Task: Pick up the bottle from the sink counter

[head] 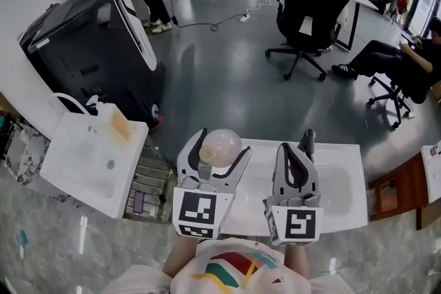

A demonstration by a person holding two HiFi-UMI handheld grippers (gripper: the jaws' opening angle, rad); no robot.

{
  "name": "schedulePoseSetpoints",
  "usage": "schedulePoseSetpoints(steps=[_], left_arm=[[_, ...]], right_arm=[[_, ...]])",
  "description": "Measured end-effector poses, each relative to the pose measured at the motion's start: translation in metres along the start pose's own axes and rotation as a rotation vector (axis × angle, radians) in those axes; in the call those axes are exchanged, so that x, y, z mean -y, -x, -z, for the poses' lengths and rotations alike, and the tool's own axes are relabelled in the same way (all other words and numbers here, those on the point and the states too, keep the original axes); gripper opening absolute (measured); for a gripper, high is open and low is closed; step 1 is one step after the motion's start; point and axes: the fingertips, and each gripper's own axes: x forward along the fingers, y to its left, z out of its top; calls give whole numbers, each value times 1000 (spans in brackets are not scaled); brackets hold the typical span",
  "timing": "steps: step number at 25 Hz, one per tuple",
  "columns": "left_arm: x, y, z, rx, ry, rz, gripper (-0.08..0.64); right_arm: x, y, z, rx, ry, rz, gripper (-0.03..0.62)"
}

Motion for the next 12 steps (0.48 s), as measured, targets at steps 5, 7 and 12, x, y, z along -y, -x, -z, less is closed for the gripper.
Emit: schedulePoseSetpoints(steps=[5, 7, 12], left_arm=[[2, 28, -5, 50, -14, -51, 405], [4, 33, -7, 73, -14, -59, 405], [6, 37, -10, 86, -29, -69, 405]], right_arm=[[-9, 4, -3, 18, 17, -34, 11], [-12, 7, -5, 25, 28, -43, 12], [-20, 10, -9, 41, 51, -60, 12]])
